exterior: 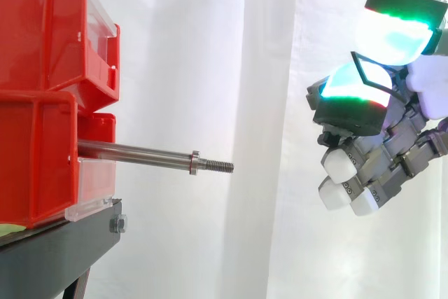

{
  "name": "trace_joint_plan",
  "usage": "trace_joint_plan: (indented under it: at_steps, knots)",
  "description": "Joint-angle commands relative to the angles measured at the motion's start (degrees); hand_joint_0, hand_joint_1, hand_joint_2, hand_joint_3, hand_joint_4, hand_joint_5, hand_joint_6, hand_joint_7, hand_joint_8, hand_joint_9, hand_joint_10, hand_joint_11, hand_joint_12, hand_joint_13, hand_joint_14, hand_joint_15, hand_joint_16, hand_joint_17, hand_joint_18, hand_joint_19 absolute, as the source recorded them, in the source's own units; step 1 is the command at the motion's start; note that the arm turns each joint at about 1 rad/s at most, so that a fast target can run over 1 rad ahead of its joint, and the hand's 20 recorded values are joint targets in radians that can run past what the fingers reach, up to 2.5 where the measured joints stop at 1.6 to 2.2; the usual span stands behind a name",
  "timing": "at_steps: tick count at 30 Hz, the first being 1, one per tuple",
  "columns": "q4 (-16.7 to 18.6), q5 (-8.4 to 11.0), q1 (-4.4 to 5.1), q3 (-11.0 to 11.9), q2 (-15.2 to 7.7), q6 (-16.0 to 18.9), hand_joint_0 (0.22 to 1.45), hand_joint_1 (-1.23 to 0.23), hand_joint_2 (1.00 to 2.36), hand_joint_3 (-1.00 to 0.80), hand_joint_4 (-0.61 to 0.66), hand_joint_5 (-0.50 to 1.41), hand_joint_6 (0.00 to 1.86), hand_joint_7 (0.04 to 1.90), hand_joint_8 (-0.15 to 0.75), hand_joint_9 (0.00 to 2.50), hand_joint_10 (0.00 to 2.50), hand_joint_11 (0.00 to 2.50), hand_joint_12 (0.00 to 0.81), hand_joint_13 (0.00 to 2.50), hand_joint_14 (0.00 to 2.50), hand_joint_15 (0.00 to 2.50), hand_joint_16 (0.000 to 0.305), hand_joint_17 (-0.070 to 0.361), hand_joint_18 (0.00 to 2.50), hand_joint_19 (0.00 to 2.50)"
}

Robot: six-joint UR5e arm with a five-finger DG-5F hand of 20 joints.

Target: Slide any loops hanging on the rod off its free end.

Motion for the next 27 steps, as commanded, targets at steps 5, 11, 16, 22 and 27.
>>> trace_joint_plan:
  at_steps: [5,11,16,22,27]
  knots:
    - [0.0,-0.01,-0.11,0.0,0.0,-0.1,0.63,-0.73,1.01,-0.44,0.02,-0.19,0.81,1.19,0.226,0.74,0.0,0.11,0.22,0.61,0.0,0.0,0.035,0.08,0.51,0.12]
    - [0.0,0.16,-0.02,0.0,-0.1,-0.2,0.65,-0.71,1.0,-0.49,0.02,-0.19,0.82,1.15,0.178,0.77,0.0,0.12,0.215,0.61,0.0,0.0,0.035,0.08,0.51,0.11]
    - [0.2,0.16,-0.02,0.0,-0.1,-0.4,0.65,-0.71,1.0,-0.49,0.03,-0.19,0.81,1.17,0.164,0.78,0.0,0.12,0.207,0.6,0.0,0.0,0.035,0.079,0.51,0.1]
    - [0.2,0.16,0.25,0.0,-0.1,-0.6,0.65,-0.69,1.0,-0.5,0.06,-0.19,0.82,1.19,0.203,0.81,0.0,0.11,0.201,0.59,0.0,0.0,0.034,0.078,0.49,0.09]
    - [0.6,0.07,0.33,0.0,-0.1,-0.7,0.65,-0.69,1.0,-0.5,0.07,-0.19,0.82,1.2,0.23,0.82,0.0,0.09,0.195,0.58,0.0,0.0,0.034,0.076,0.48,0.07]
